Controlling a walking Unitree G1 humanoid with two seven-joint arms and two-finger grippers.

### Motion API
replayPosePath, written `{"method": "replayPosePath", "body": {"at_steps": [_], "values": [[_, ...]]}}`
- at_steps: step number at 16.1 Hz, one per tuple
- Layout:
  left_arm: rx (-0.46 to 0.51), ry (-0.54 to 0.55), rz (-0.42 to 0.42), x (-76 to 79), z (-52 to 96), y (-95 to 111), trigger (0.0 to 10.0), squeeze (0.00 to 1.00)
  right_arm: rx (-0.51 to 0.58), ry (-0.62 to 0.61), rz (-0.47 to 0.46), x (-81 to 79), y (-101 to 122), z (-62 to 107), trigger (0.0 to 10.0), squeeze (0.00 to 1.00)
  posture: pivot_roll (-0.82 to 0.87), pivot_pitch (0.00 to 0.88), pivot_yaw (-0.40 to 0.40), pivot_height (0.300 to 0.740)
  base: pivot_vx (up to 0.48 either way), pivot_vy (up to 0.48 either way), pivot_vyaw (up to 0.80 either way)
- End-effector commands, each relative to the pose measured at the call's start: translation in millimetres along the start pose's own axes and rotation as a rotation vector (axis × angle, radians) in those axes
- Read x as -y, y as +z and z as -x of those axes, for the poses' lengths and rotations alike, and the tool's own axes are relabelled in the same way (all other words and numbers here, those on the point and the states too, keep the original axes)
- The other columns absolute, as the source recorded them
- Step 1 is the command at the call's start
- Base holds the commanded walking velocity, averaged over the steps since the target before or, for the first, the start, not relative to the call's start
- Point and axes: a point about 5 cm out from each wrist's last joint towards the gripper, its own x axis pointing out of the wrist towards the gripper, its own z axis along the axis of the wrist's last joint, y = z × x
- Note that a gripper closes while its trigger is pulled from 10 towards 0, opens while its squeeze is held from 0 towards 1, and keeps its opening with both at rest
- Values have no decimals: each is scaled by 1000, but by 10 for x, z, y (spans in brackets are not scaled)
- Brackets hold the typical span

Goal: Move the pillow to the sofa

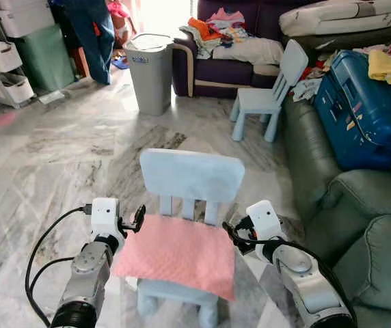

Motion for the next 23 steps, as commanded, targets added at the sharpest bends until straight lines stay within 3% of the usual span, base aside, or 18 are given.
{"method": "replayPosePath", "body": {"at_steps": [1, 12, 23], "values": [[16, -7, -2, -7, -2, 39, 10000, 0, 36, -2, 4, 14, 89, -6, 10000, 0, -66, 0, 2, 740, 307, 296, 0], [4, -12, -9, 5, 2, 20, 10000, 0, 30, 3, 11, 9, 76, 8, 10000, 0, -68, 0, 2, 740, 276, 330, 0], [-19, -26, -15, 17, -3, -3, 10000, 0, 27, -3, 11, 10, 73, 5, 10000, 0, -66, 0, 3, 740, 0, 0, 0]]}}
